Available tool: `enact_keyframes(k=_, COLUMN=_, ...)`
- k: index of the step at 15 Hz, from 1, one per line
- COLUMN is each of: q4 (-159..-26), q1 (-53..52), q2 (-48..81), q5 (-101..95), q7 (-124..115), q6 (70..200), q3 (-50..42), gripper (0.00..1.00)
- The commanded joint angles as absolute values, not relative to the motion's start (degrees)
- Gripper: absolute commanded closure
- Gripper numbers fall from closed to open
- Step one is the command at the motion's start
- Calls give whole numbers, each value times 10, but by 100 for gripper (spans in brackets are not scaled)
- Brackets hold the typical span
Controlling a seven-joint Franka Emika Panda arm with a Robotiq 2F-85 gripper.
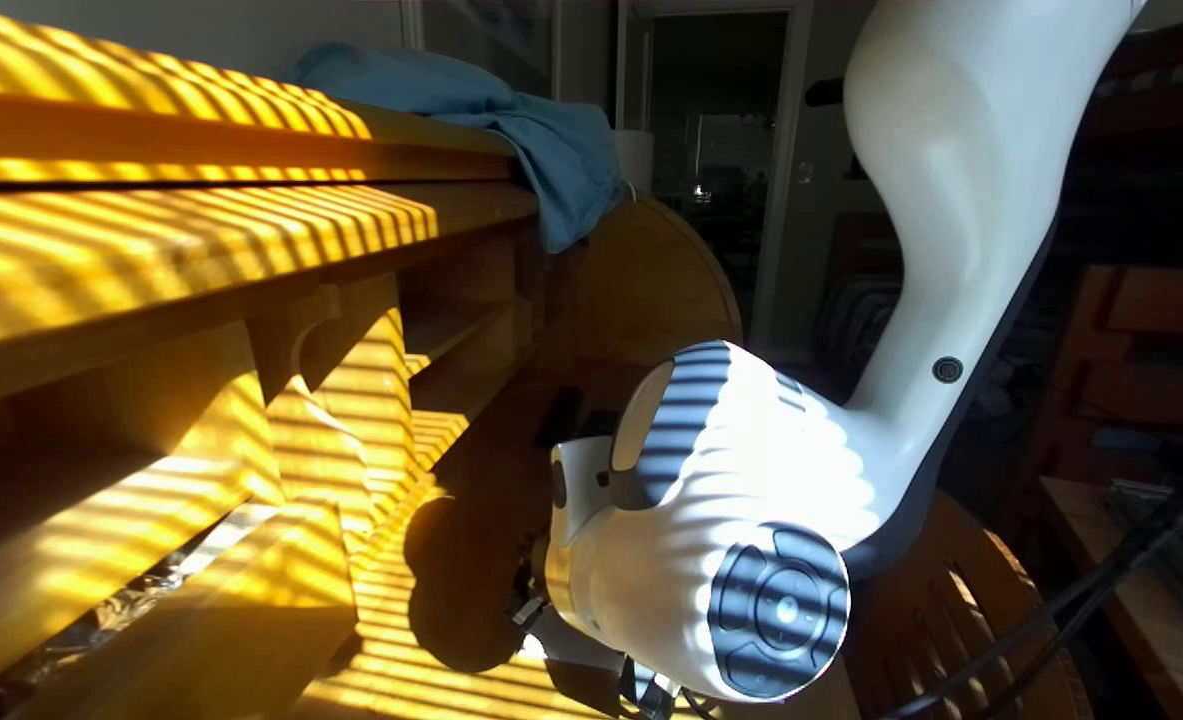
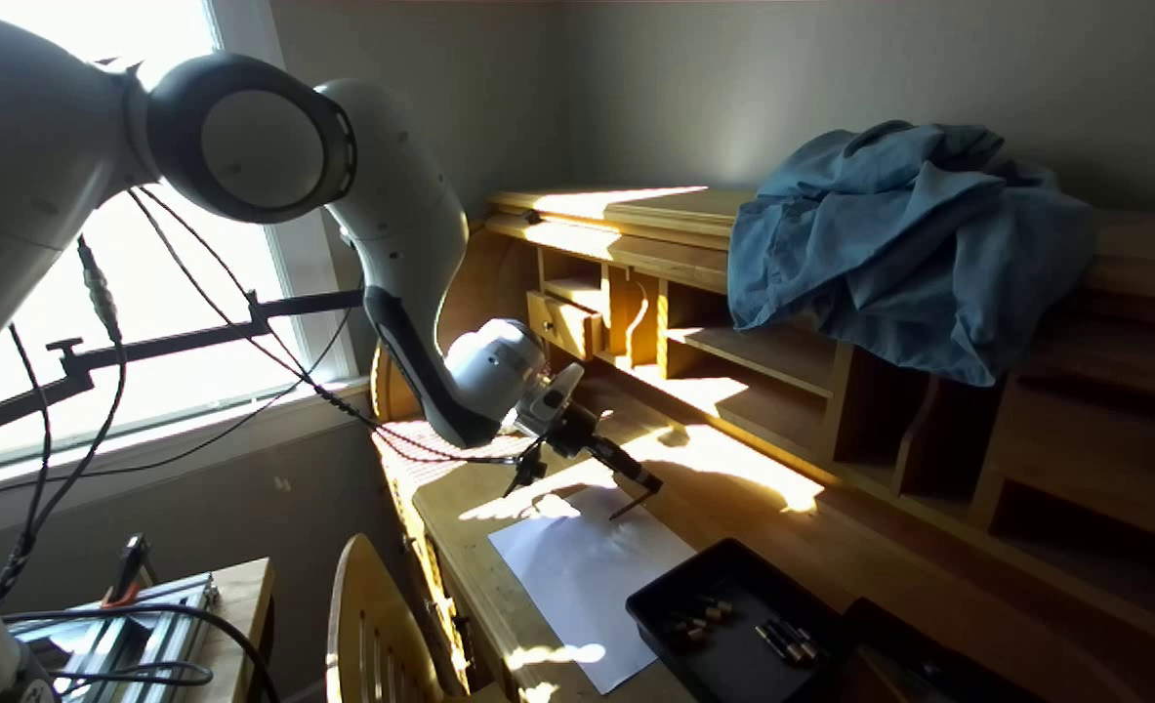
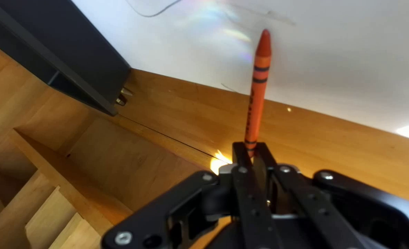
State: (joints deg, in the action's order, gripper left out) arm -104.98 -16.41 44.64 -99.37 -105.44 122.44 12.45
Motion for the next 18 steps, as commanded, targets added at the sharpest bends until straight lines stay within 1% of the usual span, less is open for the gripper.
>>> enact_keyframes(k=1, q4=-1025, q1=-171, q2=463, q5=-988, q7=-1032, q6=1210, q3=128, gripper=98)
enact_keyframes(k=9, q4=-1011, q1=-175, q2=476, q5=-990, q7=-1030, q6=1216, q3=128, gripper=98)
enact_keyframes(k=18, q4=-1038, q1=-169, q2=469, q5=-988, q7=-1039, q6=1189, q3=119, gripper=98)
